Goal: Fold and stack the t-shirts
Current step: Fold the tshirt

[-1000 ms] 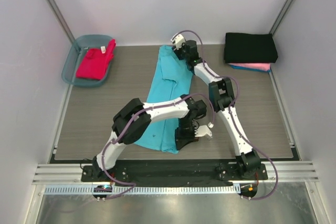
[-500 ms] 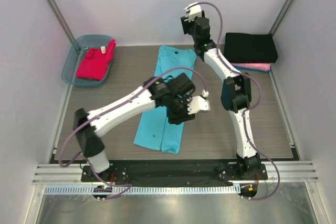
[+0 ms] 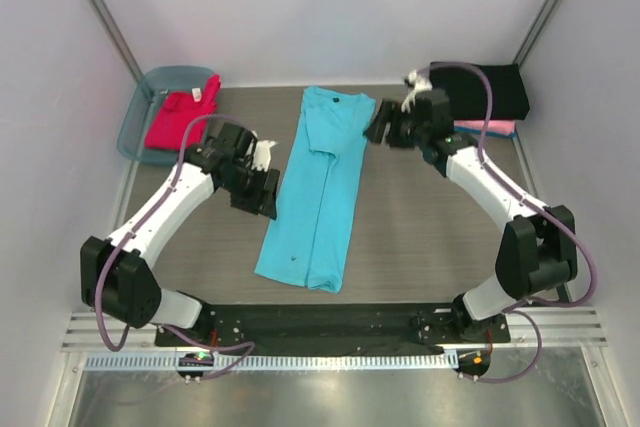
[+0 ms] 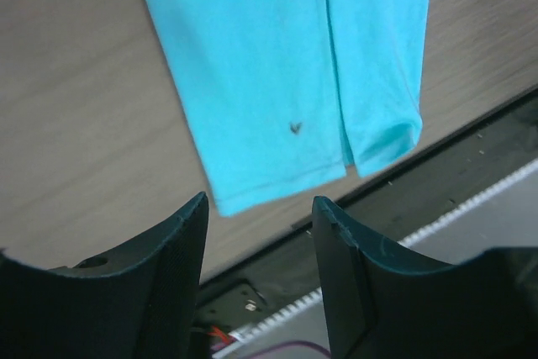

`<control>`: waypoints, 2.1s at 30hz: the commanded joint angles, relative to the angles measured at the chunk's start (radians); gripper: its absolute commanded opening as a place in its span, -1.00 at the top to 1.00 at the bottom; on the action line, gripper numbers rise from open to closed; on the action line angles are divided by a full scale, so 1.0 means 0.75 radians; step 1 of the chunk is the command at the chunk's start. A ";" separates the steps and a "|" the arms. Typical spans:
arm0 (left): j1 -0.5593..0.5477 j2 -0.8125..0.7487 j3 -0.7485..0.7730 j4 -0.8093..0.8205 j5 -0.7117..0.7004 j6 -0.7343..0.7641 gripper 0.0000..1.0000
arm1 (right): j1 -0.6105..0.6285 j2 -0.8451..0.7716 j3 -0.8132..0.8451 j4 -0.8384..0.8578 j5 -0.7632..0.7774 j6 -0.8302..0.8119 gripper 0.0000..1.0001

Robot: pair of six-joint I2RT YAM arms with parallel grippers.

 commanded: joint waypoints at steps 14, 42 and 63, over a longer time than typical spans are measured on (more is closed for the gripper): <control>0.187 0.113 -0.486 0.285 0.234 -0.424 -0.03 | 0.419 -0.138 -0.928 0.047 -0.409 0.774 -0.11; 0.242 0.264 -0.658 0.299 0.154 -0.534 0.19 | 0.761 0.005 -0.957 0.035 -0.301 0.954 -0.02; 0.273 0.123 -0.564 0.256 0.315 -0.448 1.00 | 0.675 -0.109 -0.721 -0.042 -0.266 0.668 0.95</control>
